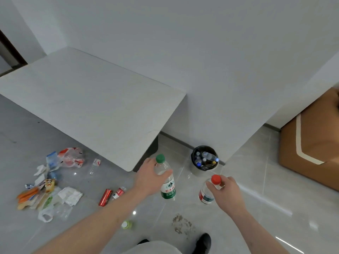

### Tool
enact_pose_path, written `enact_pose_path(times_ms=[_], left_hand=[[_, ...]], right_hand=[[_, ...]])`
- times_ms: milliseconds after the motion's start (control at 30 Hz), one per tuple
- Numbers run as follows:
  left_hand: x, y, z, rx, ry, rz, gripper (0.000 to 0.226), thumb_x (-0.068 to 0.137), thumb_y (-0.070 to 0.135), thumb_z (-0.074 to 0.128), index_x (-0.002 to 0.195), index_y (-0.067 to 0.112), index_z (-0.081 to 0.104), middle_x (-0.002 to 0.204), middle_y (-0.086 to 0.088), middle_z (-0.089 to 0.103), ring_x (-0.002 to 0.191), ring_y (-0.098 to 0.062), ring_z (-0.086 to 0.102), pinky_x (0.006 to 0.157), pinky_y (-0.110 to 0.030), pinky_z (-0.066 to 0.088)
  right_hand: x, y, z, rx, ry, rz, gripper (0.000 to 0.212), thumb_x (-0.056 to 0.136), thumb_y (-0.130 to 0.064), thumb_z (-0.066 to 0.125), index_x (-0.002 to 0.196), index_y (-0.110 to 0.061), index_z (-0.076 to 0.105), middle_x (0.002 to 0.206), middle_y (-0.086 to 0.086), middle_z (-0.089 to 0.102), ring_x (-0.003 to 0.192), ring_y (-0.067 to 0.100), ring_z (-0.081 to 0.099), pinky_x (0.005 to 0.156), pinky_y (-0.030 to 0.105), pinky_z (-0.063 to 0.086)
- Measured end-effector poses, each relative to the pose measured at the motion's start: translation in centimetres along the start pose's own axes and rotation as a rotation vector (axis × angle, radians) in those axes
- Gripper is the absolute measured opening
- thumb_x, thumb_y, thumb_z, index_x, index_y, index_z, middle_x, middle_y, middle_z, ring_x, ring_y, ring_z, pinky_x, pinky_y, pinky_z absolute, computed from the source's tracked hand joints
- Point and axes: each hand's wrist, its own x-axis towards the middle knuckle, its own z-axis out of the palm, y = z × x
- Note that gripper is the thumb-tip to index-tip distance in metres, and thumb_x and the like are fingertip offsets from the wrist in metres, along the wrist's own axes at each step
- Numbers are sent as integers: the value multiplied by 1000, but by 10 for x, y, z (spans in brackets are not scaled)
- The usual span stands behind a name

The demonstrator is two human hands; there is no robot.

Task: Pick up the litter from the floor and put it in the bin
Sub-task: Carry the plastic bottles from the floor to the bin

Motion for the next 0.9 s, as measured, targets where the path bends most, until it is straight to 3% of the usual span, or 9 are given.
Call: enact_pose_path(times_ms=[100, 233, 400, 567, 733, 833, 900], left_hand=[[8, 33, 39, -116, 73, -100, 38, 63, 57, 75, 89, 34, 60, 91, 10, 65, 84, -9, 64, 79, -37, 56], [9, 73, 81, -177, 116, -238, 37, 62, 47, 80, 83, 27, 58, 79, 2, 66, 74, -16, 64, 68, -35, 56], [27, 99, 117, -202, 147, -353, 44, 64, 42, 77, 93, 26, 47, 91, -12, 64, 78, -29, 65, 65, -38, 54], [81, 112, 149, -334, 129, -499, 40, 72, 32, 72, 98, 19, 45, 90, -19, 65, 61, -21, 61, 58, -36, 52], [162, 116, 194, -411, 120, -626, 27, 83, 14, 74, 93, 7, 50, 84, -12, 61, 56, -21, 65, 48, -25, 47], [213, 115, 231, -366, 105, -683, 21, 80, 15, 72, 88, 9, 54, 84, -11, 64, 61, -24, 66, 53, -38, 55], [245, 117, 257, -224, 35, -652, 16, 80, 18, 67, 88, 16, 54, 83, -5, 64, 65, -20, 63, 52, -32, 49]], right_hand=[[38, 40, -40, -34, -12, -14, 14, 87, -44, 71, 95, -36, 64, 88, -9, 58, 79, 6, 56, 68, 28, 41], [93, 79, -85, -83, -64, 27, 21, 83, -45, 72, 99, -32, 67, 87, -7, 63, 80, 14, 61, 71, 34, 51], [157, 92, -122, -149, -127, 79, 13, 78, -45, 65, 80, -33, 62, 73, -6, 67, 66, 16, 64, 60, 32, 55], [233, 97, -140, -164, -170, 161, 21, 73, -49, 60, 85, -32, 57, 75, -4, 69, 64, 18, 67, 59, 32, 55], [309, 106, -142, -192, -259, 243, 25, 75, -42, 63, 90, -25, 53, 79, -1, 69, 69, 18, 67, 59, 30, 52], [359, 118, -136, -202, -311, 314, 30, 75, -42, 67, 93, -22, 52, 82, 1, 69, 71, 18, 67, 61, 30, 51], [395, 132, -126, -204, -332, 344, 32, 74, -43, 68, 92, -22, 51, 79, 2, 71, 70, 19, 68, 66, 33, 56]])
